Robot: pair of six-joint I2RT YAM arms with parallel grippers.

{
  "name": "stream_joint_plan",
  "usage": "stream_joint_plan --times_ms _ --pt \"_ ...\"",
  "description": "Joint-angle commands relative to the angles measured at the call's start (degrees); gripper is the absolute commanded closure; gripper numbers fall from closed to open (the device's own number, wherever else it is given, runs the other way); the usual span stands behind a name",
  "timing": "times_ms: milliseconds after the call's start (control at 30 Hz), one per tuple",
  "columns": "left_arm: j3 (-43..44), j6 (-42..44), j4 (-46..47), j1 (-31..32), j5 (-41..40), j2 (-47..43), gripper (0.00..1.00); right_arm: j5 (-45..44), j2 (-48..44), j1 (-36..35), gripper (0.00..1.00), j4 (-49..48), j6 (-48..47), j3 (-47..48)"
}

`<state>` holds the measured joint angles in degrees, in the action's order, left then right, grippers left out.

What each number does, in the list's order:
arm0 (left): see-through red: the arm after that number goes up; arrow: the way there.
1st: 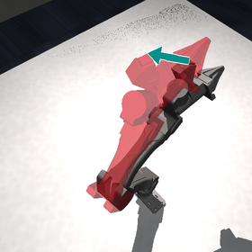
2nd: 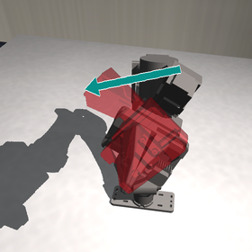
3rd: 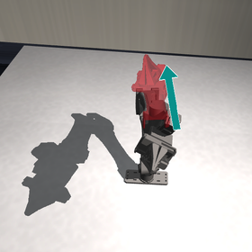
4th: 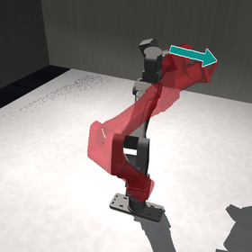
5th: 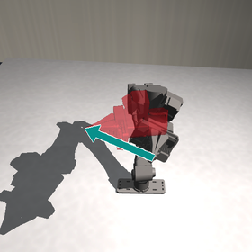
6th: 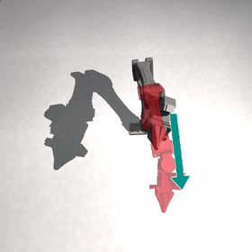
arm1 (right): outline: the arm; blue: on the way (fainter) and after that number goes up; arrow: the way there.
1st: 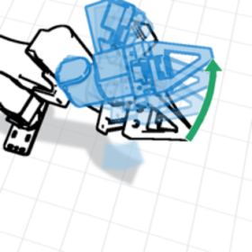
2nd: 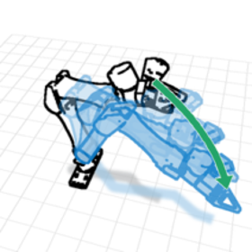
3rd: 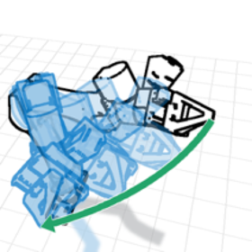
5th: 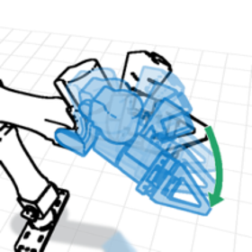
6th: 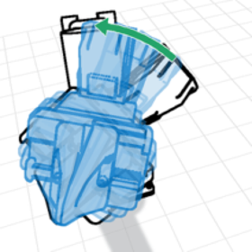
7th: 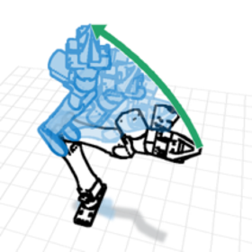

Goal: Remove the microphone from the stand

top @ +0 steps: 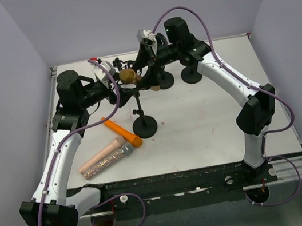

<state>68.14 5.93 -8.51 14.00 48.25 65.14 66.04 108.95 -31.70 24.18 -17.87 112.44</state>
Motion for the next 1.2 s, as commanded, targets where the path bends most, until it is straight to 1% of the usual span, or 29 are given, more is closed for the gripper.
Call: stream_joint_plan --times_ms 0,133,367,467,567,633,667,700,733,767,800,867,900,933,967,1033,1100,1167 --pt "-3.5 4.3 -1.3 0.2 -2.2 -1.3 0.17 -0.1 1.5 -1.4 0.12 -2.2 1.5 1.0" --pt "-5.4 5.3 0.4 0.4 -3.7 -0.2 0.22 -1.4 1.7 -2.0 0.17 -2.5 1.3 1.4" --pt "-6.5 4.4 3.4 0.7 -1.6 3.0 0.33 -4.0 0.3 -2.0 0.27 -4.3 2.9 -0.4" --pt "-6.4 3.6 4.3 1.1 -0.4 4.3 0.41 -4.7 -0.2 -2.0 0.32 -5.5 4.2 -1.2" --pt "-6.3 3.9 4.4 1.7 0.4 5.2 0.60 -5.8 -0.7 -2.0 0.39 -7.4 6.3 -2.0" --pt "-6.8 3.7 4.6 2.0 0.6 5.4 0.74 -6.7 -1.0 -2.0 0.46 -8.1 7.1 -2.5" --pt "-7.1 3.7 4.8 2.0 0.9 5.5 0.84 -7.6 -1.1 -2.0 0.54 -8.2 7.1 -2.5" --pt "-7.4 3.6 4.8 2.0 0.7 5.4 0.93 -8.7 -1.5 -2.0 0.63 -8.1 7.1 -2.5" --pt "-7.8 3.8 4.6 2.1 0.7 5.3 1.00 -10.6 -1.8 -2.0 0.77 -8.1 7.0 -2.4" --pt "-8.1 4.1 4.8 2.1 0.5 5.2 1.00 -12.6 -2.2 -1.9 0.90 -8.1 6.9 -2.3" --pt "-8.5 4.2 4.6 2.1 0.4 5.0 1.00 -15.2 -2.6 -1.6 1.00 -8.2 7.1 -2.0" --pt "-9.2 4.5 4.4 2.1 0.3 4.8 1.00 -19.5 -2.9 0.0 0.99 -10.4 10.8 -0.7" --pt "-9.5 4.6 4.5 2.1 0.2 4.6 1.00 -20.5 -2.9 1.9 0.99 -12.3 13.7 0.0" --pt "-9.7 4.7 4.5 2.1 0.2 4.5 1.00 -20.8 -2.6 3.8 1.00 -15.4 17.7 0.9" --pt "-10.0 4.5 4.5 2.1 0.3 4.4 1.00 -20.9 -2.2 6.4 0.99 -18.4 23.7 2.1" --pt "-10.3 4.3 4.5 2.1 0.2 4.2 1.00 -21.2 -1.5 10.6 1.00 -23.5 30.9 4.0" --pt "-10.3 4.0 4.8 2.0 0.0 4.4 1.00 -21.3 -1.5 12.6 0.99 -26.4 32.9 5.5" --pt "-10.0 3.1 5.1 2.0 0.0 4.5 1.00 -19.4 -2.2 12.8 0.99 -26.2 30.6 5.6"
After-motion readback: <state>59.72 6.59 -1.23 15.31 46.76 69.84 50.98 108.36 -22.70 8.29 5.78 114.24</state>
